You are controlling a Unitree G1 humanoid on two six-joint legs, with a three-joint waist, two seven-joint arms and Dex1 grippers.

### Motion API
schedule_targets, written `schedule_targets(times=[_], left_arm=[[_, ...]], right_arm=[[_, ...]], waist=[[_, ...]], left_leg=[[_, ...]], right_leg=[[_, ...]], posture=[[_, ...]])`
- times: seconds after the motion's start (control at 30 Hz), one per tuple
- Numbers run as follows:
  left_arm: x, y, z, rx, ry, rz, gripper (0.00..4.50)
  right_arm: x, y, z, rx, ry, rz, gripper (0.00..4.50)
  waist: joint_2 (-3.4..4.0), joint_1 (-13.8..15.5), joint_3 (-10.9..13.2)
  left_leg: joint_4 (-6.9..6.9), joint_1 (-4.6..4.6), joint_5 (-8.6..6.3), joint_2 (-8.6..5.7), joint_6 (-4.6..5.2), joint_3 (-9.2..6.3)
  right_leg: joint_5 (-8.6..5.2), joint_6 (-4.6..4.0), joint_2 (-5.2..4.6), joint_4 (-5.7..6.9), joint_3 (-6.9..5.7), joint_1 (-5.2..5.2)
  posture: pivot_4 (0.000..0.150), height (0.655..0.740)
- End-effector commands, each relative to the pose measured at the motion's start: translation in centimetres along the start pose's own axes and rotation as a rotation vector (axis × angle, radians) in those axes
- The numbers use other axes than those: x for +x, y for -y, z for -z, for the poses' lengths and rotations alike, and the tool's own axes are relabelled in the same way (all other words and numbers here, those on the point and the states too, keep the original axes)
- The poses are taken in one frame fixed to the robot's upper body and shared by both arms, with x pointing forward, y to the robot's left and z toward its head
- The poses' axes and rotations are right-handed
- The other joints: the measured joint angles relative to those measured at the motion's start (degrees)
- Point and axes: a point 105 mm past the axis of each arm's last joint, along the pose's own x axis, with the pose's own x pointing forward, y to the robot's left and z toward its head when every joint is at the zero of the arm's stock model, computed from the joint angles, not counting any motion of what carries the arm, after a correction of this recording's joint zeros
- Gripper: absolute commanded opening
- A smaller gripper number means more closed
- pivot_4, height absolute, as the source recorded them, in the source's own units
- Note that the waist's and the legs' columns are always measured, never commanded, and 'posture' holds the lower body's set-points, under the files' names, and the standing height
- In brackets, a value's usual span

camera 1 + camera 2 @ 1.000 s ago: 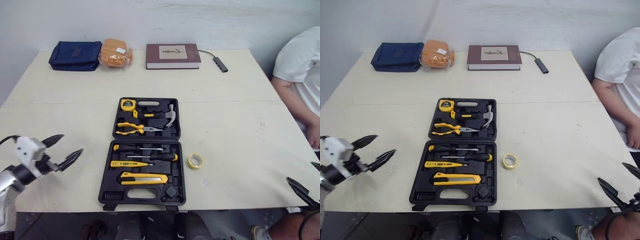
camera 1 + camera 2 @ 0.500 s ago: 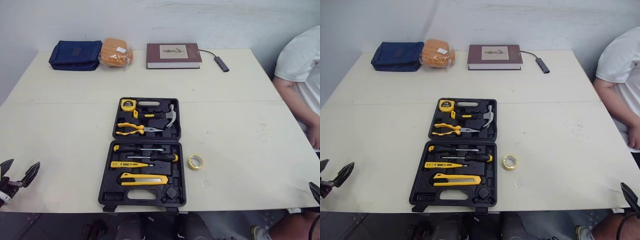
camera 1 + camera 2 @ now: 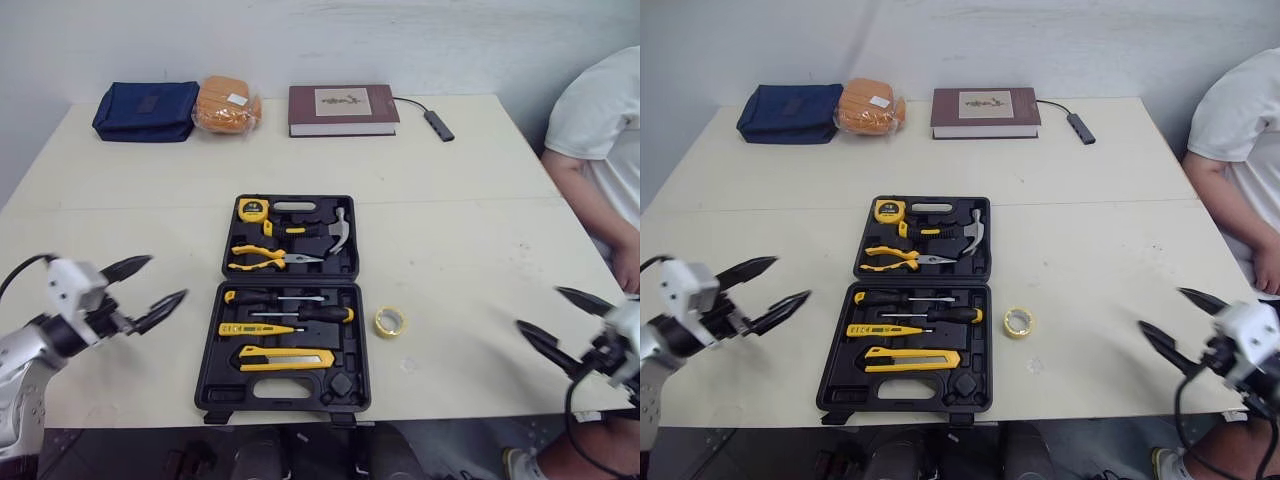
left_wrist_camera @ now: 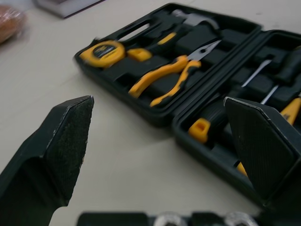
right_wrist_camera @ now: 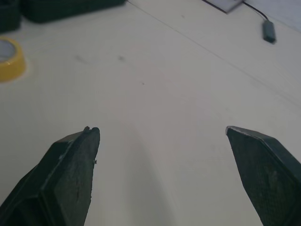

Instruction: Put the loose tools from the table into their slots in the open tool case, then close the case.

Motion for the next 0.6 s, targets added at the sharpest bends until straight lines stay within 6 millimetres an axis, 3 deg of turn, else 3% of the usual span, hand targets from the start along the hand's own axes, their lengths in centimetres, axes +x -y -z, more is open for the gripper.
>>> schedule_targets(times=[0.03, 0.2, 0.37, 0.6], left_arm=[[2.2, 2.5, -2.4, 0.007, 0.06, 0.198, 4.47], [4.1, 5.4, -4.0, -0.019, 0.105, 0.372, 4.47], [4.8, 8.1, -3.8, -0.022, 0.089, 0.503, 4.47], [5.0, 10.5, -3.8, -0.013, 0.103, 0.589, 4.47]], right_arm=[[2.2, -1.6, -3.2, 0.009, -0.037, -0.188, 4.5], [3.8, -5.6, -5.5, 0.0, -0.092, -0.502, 4.5], [5.0, -8.9, -6.3, -0.017, -0.183, -0.72, 4.5], [7.6, -10.6, -6.3, -0.104, -0.193, -0.774, 4.5]], waist=[[0.0, -0.1, 0.0], [-0.06, 0.0, 0.0], [-0.11, -0.2, 0.1], [-0.24, 0.0, 0.1]], left_leg=[[0.02, -0.13, 0.02, 0.0, 0.02, 0.03], [0.05, -0.3, 0.3, 0.02, 0.19, 0.13], [0.27, -0.55, 0.31, 0.01, 0.21, 0.13], [0.44, -0.75, 0.32, 0.0, 0.22, 0.1]], right_leg=[[0.01, 0.01, 0.03, 0.02, 0.01, -0.15], [0.02, 0.05, 0.15, 0.04, 0.11, -0.36], [0.09, 0.18, 0.18, 0.02, 0.12, -0.48], [0.14, 0.23, 0.13, 0.05, 0.15, -0.62]], posture=[[0.15, 0.74], [0.15, 0.74], [0.15, 0.74], [0.15, 0.74]])
